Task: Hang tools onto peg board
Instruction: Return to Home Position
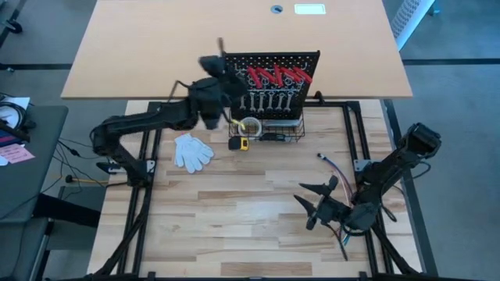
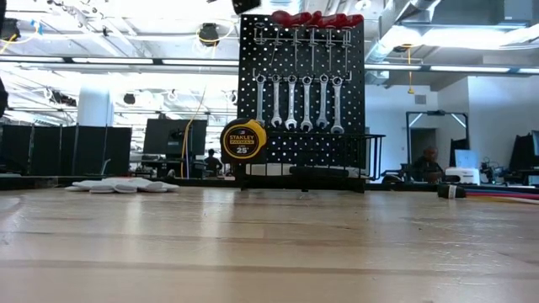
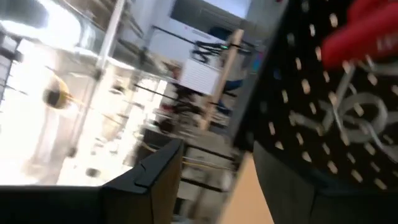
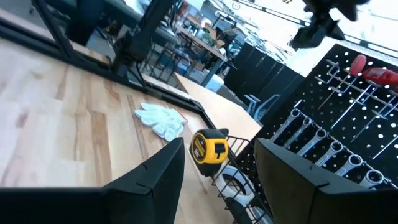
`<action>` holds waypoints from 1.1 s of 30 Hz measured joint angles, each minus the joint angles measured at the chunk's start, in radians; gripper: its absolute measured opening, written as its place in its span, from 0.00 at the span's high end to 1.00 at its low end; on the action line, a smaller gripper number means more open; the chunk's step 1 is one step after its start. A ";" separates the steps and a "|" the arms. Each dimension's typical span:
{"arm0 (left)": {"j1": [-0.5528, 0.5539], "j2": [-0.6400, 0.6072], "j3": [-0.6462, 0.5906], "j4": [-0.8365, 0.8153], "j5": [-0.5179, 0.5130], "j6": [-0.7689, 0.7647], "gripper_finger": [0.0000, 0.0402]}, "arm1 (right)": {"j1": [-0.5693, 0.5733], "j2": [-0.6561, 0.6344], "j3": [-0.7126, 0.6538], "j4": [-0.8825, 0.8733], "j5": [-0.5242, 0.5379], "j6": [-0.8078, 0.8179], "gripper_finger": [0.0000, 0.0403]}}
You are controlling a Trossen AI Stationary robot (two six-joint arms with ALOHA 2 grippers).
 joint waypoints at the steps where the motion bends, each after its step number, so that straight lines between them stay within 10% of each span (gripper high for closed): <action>1: 0.003 -0.025 0.000 -0.085 0.010 -0.087 0.53 | 0.006 -0.008 0.000 0.000 0.000 0.005 0.50; 7: 0.017 -0.135 -0.001 -0.626 0.146 -0.678 0.57 | 0.006 -0.075 -0.056 -0.013 -0.164 0.073 0.50; 13: 0.008 -0.222 -0.173 -0.828 0.178 -1.001 0.62 | -0.074 -0.165 -0.093 -0.205 -0.727 0.299 0.52; 24: -0.180 -0.375 -0.808 -0.528 0.182 -1.356 0.70 | -0.221 -0.171 -0.092 -0.346 -0.771 0.566 0.56; 33: -0.451 -0.382 -1.117 0.062 0.350 -1.511 0.70 | -0.244 -0.233 -0.003 -0.610 -1.068 0.690 0.65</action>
